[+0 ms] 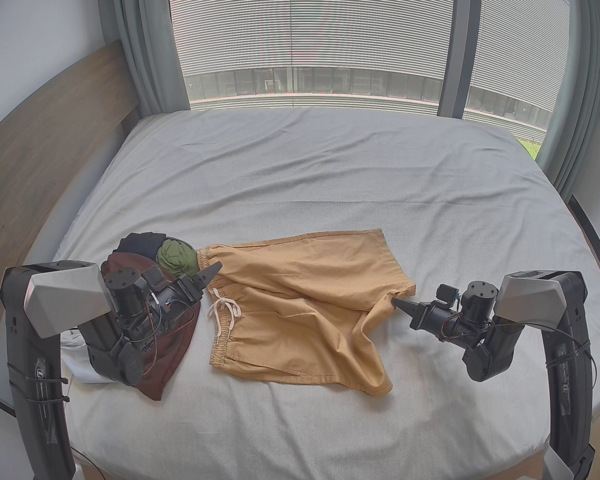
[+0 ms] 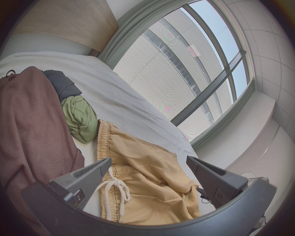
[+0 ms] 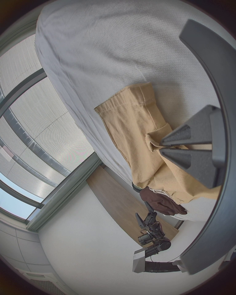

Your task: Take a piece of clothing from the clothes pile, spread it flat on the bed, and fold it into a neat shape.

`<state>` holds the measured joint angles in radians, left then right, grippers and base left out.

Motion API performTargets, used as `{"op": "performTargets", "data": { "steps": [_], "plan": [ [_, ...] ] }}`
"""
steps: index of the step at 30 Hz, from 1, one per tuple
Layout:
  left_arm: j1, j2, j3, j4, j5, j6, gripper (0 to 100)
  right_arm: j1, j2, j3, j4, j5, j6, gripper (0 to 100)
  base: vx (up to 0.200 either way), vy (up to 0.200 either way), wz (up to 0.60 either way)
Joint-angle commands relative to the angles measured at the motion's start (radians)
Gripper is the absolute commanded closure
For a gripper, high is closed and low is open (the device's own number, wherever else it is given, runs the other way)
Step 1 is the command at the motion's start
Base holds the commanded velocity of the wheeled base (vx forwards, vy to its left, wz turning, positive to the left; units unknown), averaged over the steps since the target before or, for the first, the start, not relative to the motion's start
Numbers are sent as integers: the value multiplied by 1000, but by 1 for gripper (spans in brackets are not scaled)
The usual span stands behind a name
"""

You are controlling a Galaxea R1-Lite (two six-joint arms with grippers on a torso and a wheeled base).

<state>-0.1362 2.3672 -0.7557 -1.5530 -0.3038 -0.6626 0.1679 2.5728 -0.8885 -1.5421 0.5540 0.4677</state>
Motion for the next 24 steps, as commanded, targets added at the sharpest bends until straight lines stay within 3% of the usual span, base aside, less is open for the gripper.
{"op": "performTargets", "data": {
  "steps": [1,24],
  "plan": [
    [0,4,-1,-2,0,0,0,9,9,-17,-1,-2,-1,100,0,0,0],
    [1,-2,-1,-2,2,1,0,25,-26,-61,4,-6,0,100,0,0,0]
  ]
}}
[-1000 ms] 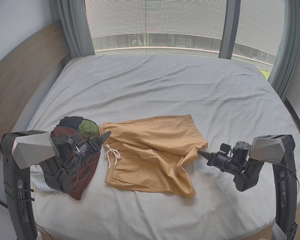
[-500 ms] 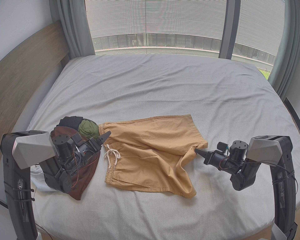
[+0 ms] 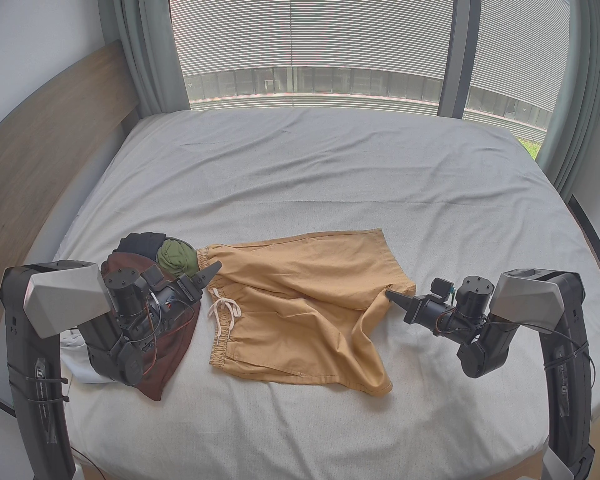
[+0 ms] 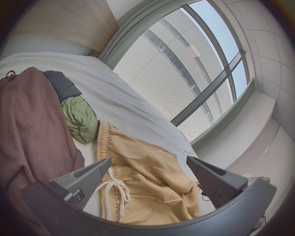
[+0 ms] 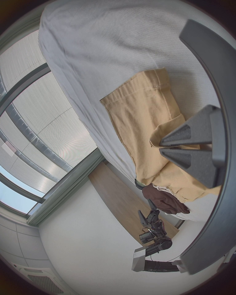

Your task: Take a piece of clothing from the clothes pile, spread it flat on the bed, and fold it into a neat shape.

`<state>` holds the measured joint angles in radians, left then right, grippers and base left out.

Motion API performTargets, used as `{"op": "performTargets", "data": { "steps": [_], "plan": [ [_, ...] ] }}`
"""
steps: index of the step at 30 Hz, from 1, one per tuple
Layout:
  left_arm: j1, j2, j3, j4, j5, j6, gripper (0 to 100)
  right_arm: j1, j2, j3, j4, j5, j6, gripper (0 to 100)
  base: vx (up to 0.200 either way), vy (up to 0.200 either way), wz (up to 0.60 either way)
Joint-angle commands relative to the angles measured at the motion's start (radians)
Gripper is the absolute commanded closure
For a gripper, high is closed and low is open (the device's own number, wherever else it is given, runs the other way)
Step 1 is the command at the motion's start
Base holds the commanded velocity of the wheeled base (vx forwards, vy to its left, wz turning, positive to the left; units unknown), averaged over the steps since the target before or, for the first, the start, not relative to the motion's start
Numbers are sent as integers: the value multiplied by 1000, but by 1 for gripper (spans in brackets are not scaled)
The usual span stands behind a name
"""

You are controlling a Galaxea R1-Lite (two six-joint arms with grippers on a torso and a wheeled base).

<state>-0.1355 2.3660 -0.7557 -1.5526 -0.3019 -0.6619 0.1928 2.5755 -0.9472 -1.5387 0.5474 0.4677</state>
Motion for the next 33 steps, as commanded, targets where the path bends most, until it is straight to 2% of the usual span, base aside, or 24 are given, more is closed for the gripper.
{"op": "performTargets", "data": {
  "steps": [1,17,20,26,27,33],
  "plan": [
    [1,-1,-1,-3,0,-1,0,1,-41,-1,3,0,0,100,0,0,0],
    [-1,1,-1,-3,0,-1,0,-4,-115,-12,61,-1,2,100,0,0,0],
    [-1,3,-1,-3,0,-1,0,-7,-106,-12,49,-32,2,100,0,0,0],
    [-1,6,-1,-3,0,-1,0,-10,-117,30,51,-41,2,100,0,0,0],
    [-1,6,-1,-3,0,-1,0,-10,-118,38,55,-41,2,0,0,0,0],
    [-1,6,1,-3,0,-1,0,2,-104,50,72,-41,-1,0,0,0,0]
  ]
}}
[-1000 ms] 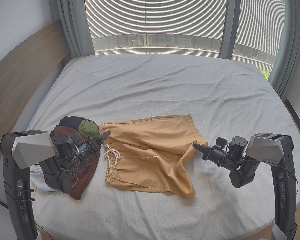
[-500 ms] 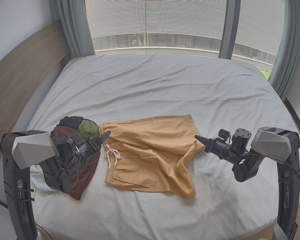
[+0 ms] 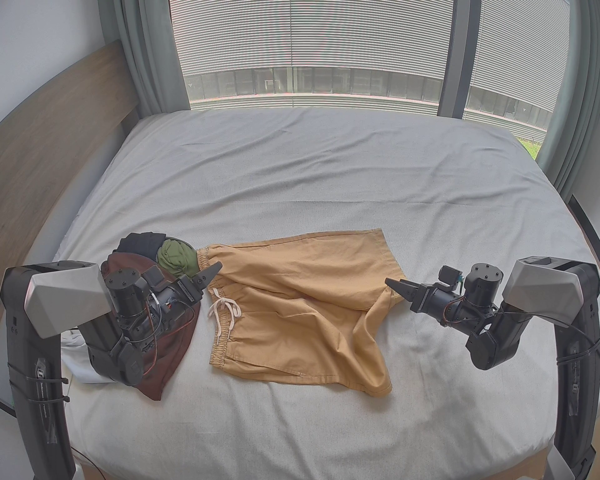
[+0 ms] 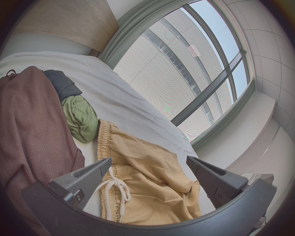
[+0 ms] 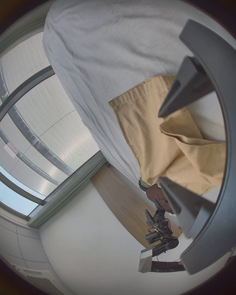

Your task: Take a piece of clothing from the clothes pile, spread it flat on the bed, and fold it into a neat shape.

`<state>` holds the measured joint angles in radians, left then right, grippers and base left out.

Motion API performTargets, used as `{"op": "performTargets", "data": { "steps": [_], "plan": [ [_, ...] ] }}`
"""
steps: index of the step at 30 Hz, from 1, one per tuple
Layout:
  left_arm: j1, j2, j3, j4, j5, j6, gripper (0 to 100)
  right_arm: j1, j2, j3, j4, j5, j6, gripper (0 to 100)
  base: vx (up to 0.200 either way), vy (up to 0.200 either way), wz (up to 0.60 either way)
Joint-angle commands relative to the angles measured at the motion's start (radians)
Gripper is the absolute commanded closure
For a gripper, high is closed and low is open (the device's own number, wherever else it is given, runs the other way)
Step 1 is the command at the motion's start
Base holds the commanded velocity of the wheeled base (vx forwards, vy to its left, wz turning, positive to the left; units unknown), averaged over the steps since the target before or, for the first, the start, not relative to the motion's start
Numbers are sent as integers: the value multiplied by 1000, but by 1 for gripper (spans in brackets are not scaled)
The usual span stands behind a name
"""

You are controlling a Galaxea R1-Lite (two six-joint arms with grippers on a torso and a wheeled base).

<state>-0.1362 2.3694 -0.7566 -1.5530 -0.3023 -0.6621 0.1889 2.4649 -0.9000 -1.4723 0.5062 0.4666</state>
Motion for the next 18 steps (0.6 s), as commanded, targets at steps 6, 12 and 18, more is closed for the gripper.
{"op": "performTargets", "data": {
  "steps": [6,12,18],
  "plan": [
    [0,2,0,-2,0,-1,0,21,23,-31,49,-1,-2,0,0,0,0],
    [3,-1,0,-2,0,-1,0,35,51,-48,63,-3,-5,0,0,0,0],
    [3,-4,0,-2,0,-1,0,38,83,-76,64,-11,-9,0,0,0,0]
  ]
}}
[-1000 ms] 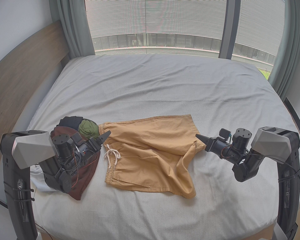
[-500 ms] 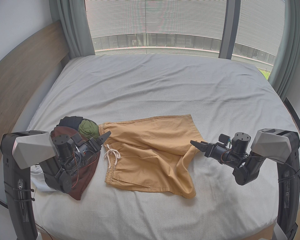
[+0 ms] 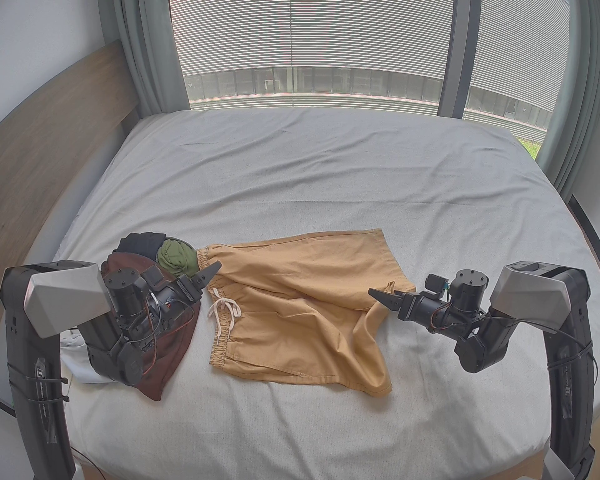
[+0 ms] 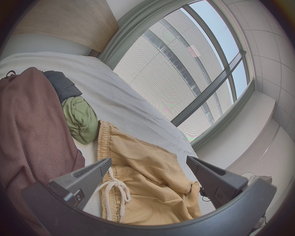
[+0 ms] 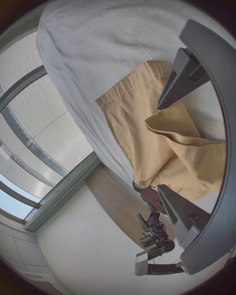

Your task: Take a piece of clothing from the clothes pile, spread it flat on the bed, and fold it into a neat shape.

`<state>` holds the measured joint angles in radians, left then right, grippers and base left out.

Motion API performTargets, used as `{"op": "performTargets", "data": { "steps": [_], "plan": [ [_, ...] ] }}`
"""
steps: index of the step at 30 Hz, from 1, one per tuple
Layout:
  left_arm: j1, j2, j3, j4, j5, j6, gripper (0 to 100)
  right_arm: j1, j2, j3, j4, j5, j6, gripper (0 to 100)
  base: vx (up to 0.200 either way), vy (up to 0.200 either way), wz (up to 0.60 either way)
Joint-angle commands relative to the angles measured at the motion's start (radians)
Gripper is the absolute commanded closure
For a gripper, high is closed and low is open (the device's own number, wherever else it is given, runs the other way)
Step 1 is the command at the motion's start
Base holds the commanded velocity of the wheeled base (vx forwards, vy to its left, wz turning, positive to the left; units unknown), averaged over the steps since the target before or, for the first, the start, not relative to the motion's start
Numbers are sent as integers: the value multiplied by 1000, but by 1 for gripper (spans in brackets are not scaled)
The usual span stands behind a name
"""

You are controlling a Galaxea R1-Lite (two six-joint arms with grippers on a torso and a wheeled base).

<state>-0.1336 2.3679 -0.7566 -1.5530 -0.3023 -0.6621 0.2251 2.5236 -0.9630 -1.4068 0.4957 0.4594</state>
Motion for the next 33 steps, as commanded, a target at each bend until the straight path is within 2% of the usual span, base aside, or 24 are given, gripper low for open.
{"op": "performTargets", "data": {
  "steps": [1,2,3,12,33],
  "plan": [
    [0,-4,0,-2,0,-1,0,2,24,-16,-1,-3,-2,0,0,0,0],
    [0,-4,0,-2,0,1,0,2,24,-16,-1,-5,-2,0,0,0,0],
    [0,-4,0,-2,0,1,0,2,23,-16,-1,-5,-2,100,0,0,0],
    [0,-4,0,-2,0,-1,0,0,4,-5,-3,-5,-2,100,0,0,0],
    [0,-7,0,-2,2,1,0,13,-183,41,25,-3,-1,100,0,0,0]
  ]
}}
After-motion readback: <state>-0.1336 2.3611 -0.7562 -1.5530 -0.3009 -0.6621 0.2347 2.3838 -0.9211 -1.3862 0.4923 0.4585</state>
